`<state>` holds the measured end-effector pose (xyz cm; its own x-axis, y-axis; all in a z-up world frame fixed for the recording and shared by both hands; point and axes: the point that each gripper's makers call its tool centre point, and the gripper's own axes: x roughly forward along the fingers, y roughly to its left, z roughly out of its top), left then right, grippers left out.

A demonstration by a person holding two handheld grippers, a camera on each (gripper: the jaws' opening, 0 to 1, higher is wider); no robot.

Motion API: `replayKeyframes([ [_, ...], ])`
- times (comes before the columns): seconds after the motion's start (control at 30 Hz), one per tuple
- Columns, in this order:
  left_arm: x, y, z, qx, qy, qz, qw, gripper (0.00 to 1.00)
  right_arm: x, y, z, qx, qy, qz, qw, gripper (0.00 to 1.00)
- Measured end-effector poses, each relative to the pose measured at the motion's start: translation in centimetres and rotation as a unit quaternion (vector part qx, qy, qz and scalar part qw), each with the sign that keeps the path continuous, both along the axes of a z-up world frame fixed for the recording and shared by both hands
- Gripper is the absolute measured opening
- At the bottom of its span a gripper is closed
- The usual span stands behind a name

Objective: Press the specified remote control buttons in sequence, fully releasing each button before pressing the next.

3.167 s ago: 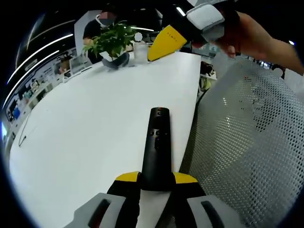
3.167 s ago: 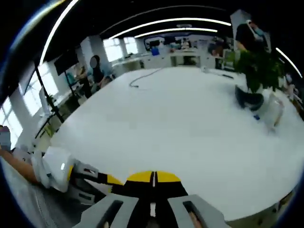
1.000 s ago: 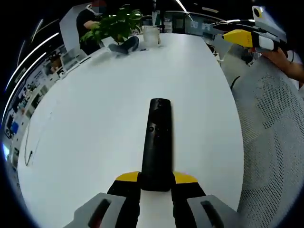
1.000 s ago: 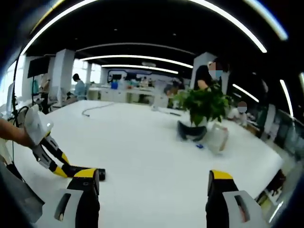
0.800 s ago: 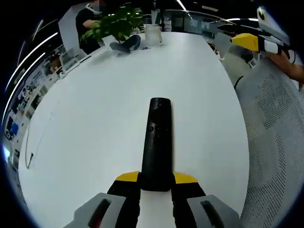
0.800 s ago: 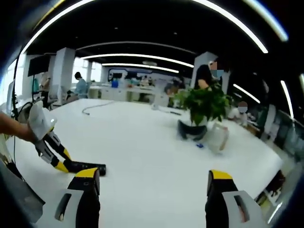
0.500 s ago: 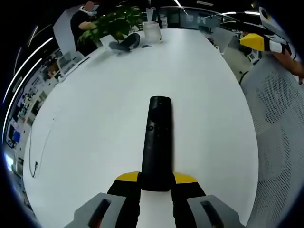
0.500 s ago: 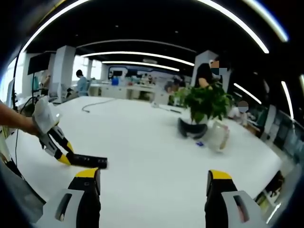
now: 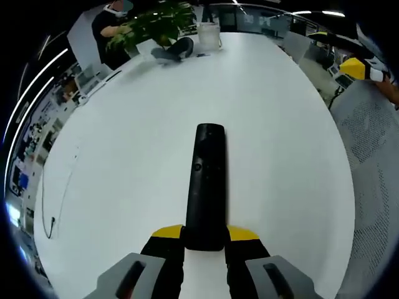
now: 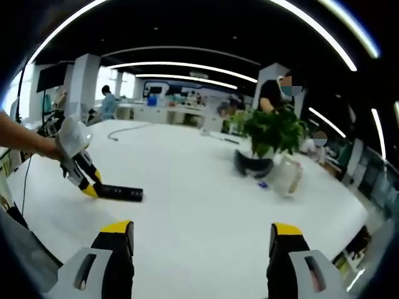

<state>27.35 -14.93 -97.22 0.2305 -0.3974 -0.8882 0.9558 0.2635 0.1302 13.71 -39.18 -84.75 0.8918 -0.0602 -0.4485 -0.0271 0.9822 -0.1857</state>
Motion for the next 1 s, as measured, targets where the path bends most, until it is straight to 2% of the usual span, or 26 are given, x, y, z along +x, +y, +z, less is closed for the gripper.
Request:
replayKeyframes([
  [0.1,0.9,0.2,0.0,0.011,-0.007,-0.005,0.9999,0.24,0.0,0.0,-0.1,-0.001,0.003,0.0,1.0,0.88],
  [0.43,3.5,0.6,0.1,0.03,-0.004,-0.011,0.9995,0.24,0.0,-0.2,-0.5,-0.007,0.013,-0.006,0.9999,0.87],
  [0.57,4.3,0.7,-0.1,0.028,0.008,-0.005,0.9996,0.24,-0.1,-0.5,-0.8,-0.011,0.022,-0.01,0.9997,0.86],
  [0.73,5.5,1.0,-0.1,0.042,0.003,-0.013,0.999,0.23,-0.1,-0.7,-0.9,-0.011,0.022,-0.013,0.9996,0.86],
  [0.83,6.5,1.3,0.0,0.059,-0.01,-0.027,0.9979,0.23,0.1,-0.7,-1.0,-0.012,0.026,-0.01,0.9995,0.86],
  [1.0,7.7,1.5,0.1,0.058,0.005,-0.021,0.9981,0.24,0.2,-0.6,-1.1,-0.015,0.03,-0.006,0.9994,0.86],
])
